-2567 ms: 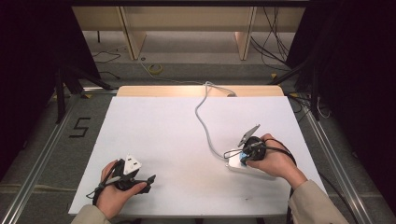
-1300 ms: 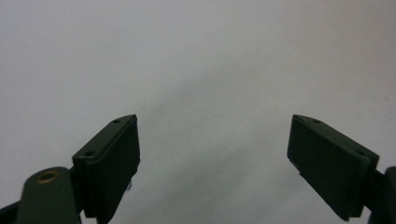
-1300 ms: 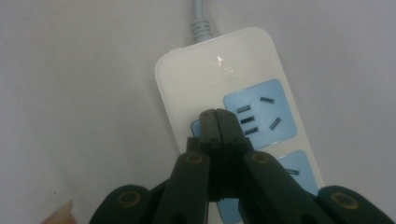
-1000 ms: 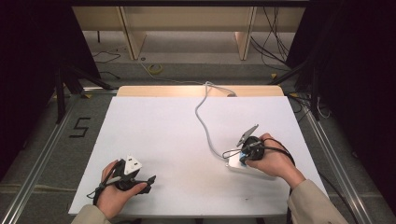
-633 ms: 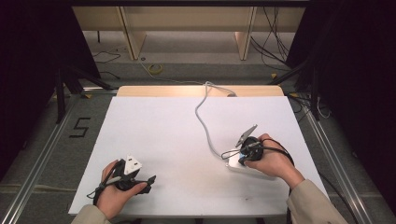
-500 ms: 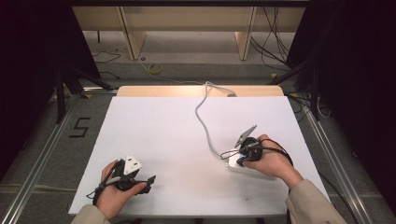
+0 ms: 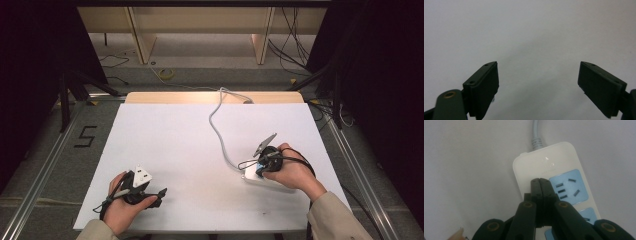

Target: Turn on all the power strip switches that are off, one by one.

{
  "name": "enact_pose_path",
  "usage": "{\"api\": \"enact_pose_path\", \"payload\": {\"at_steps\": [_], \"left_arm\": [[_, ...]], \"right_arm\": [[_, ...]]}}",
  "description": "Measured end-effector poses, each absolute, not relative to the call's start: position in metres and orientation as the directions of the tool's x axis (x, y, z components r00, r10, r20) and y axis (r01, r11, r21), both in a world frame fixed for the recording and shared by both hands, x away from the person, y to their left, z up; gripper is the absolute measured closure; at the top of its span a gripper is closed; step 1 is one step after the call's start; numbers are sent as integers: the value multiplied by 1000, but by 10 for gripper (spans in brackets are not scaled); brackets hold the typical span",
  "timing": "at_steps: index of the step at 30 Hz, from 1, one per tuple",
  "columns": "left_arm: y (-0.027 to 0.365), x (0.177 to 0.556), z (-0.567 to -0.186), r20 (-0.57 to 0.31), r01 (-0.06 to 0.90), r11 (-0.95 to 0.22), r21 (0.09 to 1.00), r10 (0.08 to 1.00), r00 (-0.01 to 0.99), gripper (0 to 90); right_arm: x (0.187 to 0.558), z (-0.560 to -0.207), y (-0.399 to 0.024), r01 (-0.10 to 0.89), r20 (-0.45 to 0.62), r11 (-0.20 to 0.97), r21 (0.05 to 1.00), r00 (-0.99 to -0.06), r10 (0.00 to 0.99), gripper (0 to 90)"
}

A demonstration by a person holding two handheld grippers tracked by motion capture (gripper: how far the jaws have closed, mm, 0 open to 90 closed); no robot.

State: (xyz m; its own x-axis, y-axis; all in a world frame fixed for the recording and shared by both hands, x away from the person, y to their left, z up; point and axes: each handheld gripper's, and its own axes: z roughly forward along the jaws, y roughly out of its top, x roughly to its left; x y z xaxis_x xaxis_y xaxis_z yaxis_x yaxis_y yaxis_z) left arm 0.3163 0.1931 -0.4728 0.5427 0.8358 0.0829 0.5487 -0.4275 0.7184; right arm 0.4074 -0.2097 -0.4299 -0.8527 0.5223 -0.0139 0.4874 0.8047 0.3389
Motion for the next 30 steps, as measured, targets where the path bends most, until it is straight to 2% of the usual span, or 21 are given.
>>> {"api": "enact_pose_path", "payload": {"at_steps": [17,30], "left_arm": [[192,316,-473,87,546,-431,718,834,544,170],[193,317,-472,86,547,-429,719,835,543,170]], "right_arm": [[406,-434,-212,496,-5,791,358,-846,533,900],[407,-426,-220,508,-32,797,327,-837,547,900]]}}
